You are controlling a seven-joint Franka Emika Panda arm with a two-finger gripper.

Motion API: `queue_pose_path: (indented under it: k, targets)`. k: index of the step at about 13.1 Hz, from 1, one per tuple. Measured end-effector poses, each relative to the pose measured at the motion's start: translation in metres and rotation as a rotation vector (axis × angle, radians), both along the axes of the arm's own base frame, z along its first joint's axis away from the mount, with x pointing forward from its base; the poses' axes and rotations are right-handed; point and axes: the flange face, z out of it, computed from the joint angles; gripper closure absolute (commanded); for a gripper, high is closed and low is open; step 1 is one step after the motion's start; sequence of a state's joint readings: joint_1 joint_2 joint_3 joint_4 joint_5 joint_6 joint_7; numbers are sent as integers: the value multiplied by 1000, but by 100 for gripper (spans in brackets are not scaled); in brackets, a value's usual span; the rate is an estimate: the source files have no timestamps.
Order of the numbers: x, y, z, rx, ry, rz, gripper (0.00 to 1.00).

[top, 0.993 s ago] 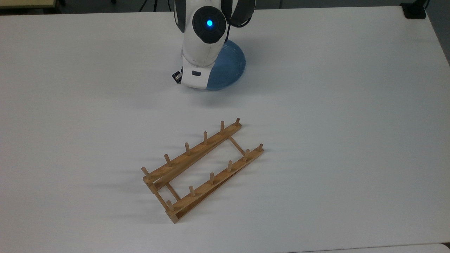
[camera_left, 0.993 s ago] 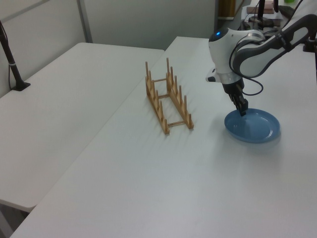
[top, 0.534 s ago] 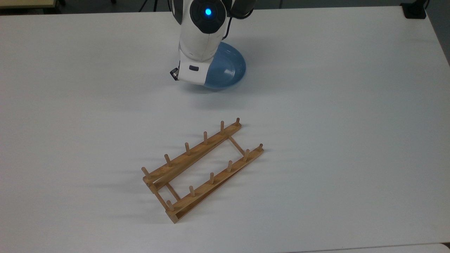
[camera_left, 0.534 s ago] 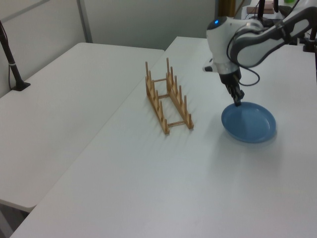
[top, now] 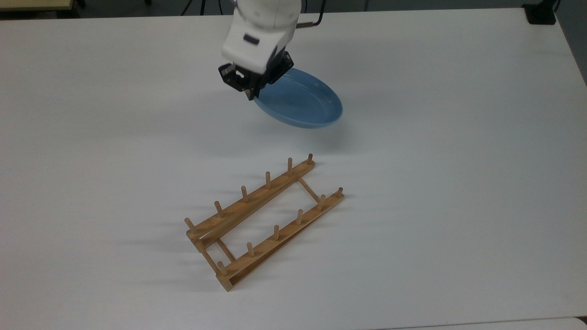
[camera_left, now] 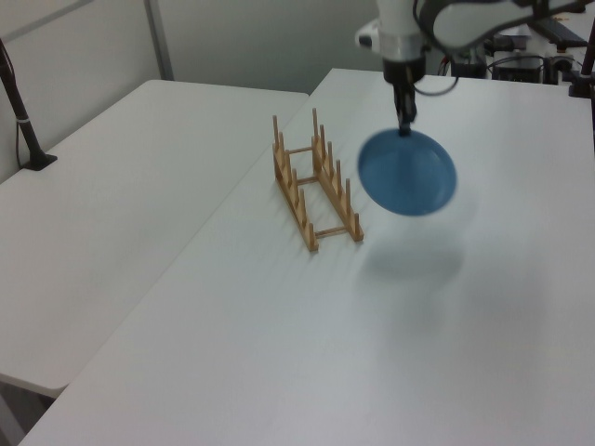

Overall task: Place plate in plate rack
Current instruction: 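Lift the plate and tilt it upright, carrying it over the wooden rack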

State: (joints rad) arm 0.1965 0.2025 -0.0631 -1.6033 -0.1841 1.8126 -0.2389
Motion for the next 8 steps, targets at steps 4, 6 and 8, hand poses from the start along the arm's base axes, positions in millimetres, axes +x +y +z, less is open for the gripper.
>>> queue_pose_path:
  k: [4,6,8]
  targets:
    - [23,-2,75,-22,-333,-168,100]
    - [34,-3,88,-72,-507,-241,100]
    - [37,-6,90,-118,-578,-285,100]
